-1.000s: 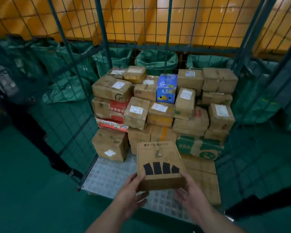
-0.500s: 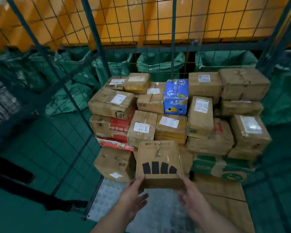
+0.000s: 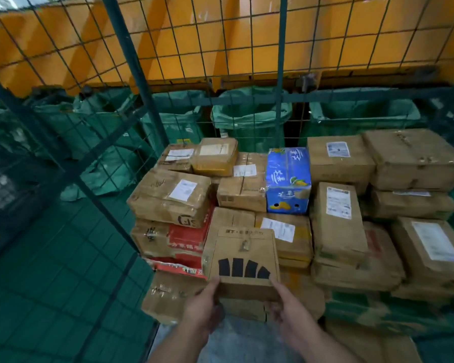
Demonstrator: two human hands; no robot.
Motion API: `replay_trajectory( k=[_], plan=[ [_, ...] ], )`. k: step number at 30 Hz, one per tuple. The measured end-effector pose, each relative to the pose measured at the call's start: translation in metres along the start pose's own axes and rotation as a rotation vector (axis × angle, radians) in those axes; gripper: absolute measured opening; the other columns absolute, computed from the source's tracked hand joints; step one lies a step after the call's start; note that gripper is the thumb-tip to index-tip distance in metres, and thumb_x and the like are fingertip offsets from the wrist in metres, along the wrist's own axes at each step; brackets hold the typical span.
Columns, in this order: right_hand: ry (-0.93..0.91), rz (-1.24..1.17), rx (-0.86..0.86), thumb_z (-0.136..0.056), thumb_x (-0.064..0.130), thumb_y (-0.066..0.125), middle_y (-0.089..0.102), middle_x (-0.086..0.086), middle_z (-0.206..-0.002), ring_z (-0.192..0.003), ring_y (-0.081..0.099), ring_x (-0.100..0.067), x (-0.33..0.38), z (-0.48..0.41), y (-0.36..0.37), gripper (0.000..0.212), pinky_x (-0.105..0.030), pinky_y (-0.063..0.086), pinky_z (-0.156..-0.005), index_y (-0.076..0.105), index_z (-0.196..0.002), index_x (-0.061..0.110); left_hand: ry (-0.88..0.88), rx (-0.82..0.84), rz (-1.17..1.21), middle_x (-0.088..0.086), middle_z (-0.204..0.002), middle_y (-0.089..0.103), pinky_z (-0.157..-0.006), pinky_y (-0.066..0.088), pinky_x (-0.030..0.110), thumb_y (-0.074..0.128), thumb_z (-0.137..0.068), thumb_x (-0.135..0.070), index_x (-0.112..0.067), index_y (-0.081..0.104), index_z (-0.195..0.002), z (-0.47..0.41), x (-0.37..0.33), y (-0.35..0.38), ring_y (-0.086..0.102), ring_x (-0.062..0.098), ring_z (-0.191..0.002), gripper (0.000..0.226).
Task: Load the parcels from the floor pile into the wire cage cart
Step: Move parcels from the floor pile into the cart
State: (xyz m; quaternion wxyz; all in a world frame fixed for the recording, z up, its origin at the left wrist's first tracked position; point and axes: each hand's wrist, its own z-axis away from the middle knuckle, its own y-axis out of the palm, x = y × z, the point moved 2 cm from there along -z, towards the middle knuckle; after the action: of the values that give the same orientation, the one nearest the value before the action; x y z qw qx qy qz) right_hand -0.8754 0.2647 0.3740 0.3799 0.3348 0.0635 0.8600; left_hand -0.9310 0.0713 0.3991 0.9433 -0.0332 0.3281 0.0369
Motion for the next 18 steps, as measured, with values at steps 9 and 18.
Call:
replay_trajectory(
  k=[9, 18],
  plan=[
    [-0.055, 0.028, -0.140, -0.091, 0.026, 0.076, 0.076, -0.008, -0.110, -0.101, 0.073, -0.028, 0.013, -0.092, 0.094, 0.032, -0.043, 0.057, -0.098, 0.062, -0.118, 0.015, -0.016, 0.026, 0.046, 0.010, -0.094, 0.070, -0.080, 0.052, 0.039, 0.073, -0.091, -0.041, -0.009, 0.062, -0.103, -0.094, -0.082, -0.011, 0.067, 0.025, -0.089, 0.037],
    [-0.055, 0.215, -0.215, -0.105, 0.032, 0.054, 0.071, 0.003, -0.116, -0.105, 0.068, -0.019, 0.032, -0.154, 0.129, 0.029, -0.041, 0.056, -0.098, 0.062, -0.133, 0.032, 0.016, 0.281, -0.062, -0.001, -0.135, 0.060, -0.087, 0.055, 0.040, 0.059, -0.102, -0.035, -0.028, 0.056, -0.138, -0.146, -0.127, -0.012, 0.063, 0.023, -0.111, 0.037]
  ],
)
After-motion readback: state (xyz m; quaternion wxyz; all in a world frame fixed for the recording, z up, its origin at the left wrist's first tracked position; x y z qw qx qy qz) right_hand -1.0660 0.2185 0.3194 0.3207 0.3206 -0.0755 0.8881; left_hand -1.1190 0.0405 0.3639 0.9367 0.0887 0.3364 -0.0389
